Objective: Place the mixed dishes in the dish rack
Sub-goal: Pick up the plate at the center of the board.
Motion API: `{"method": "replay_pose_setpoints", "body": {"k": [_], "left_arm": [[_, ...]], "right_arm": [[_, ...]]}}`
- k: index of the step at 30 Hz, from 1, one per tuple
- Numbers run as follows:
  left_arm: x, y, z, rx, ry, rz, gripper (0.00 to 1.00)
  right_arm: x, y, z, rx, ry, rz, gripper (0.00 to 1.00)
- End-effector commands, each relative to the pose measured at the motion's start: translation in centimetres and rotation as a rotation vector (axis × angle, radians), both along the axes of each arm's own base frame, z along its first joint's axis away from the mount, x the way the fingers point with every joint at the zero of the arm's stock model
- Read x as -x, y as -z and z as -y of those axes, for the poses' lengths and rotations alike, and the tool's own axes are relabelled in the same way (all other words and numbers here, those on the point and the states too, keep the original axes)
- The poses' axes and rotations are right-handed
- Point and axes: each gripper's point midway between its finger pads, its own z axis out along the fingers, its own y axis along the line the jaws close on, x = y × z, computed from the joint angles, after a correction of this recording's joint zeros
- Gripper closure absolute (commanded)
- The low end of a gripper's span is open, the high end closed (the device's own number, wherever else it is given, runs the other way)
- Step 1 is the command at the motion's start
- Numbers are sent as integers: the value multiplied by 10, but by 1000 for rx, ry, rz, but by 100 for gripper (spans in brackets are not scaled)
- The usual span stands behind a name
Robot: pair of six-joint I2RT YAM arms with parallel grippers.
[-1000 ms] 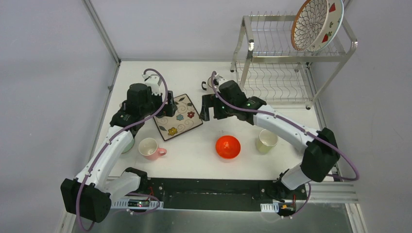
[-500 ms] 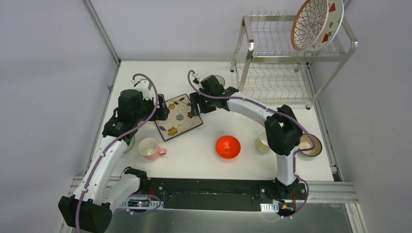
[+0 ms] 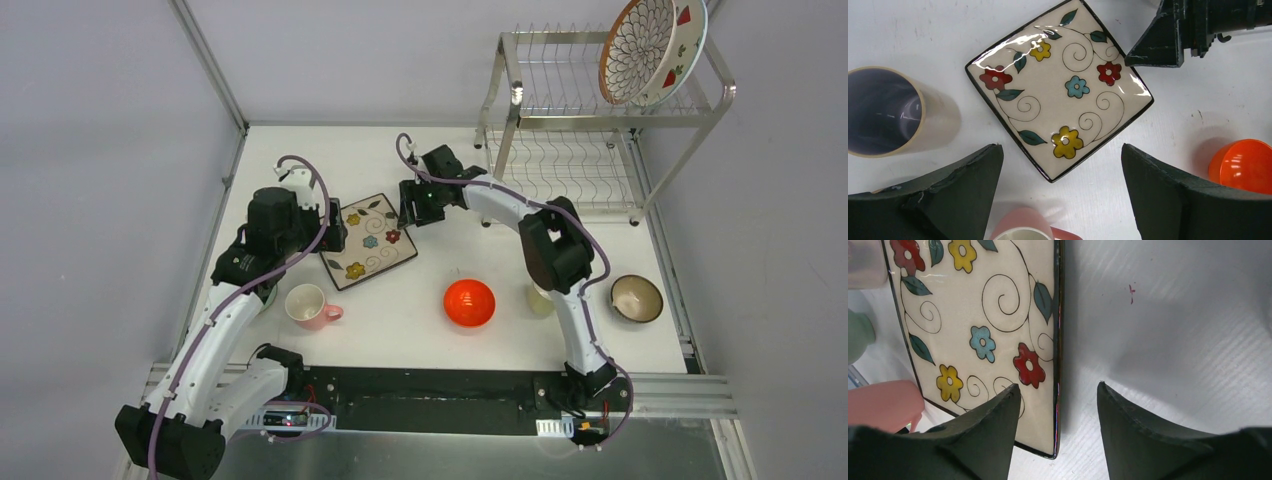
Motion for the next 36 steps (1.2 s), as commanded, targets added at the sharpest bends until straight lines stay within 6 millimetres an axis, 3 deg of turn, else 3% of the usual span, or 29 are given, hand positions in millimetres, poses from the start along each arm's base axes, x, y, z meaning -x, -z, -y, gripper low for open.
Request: {"method": "replay_pose_setpoints", "body": {"k": [1,11,22,27,31,36], "left_arm": [[1,-15,5,5,29,52,10],[0,-14,5,3,34,49,10],[0,-13,6,1,35,45,10],[-1,-12,5,-1,34,41,11],[-1,-11,5,-1,34,40,11],[-2,-7,5,3,20,29,13]], "right_arm": [[-2,-11,-21,-94,-46,-14,41],[0,10,-37,-153,-82,-80,45],[1,28,-40,-163,-83,-119,52],[-1,27,-43,-177,-84,-115,58],[-5,23,-42,-178,-77,-101,70],[-13,-6,-38,-186,-55,-33,91]]}}
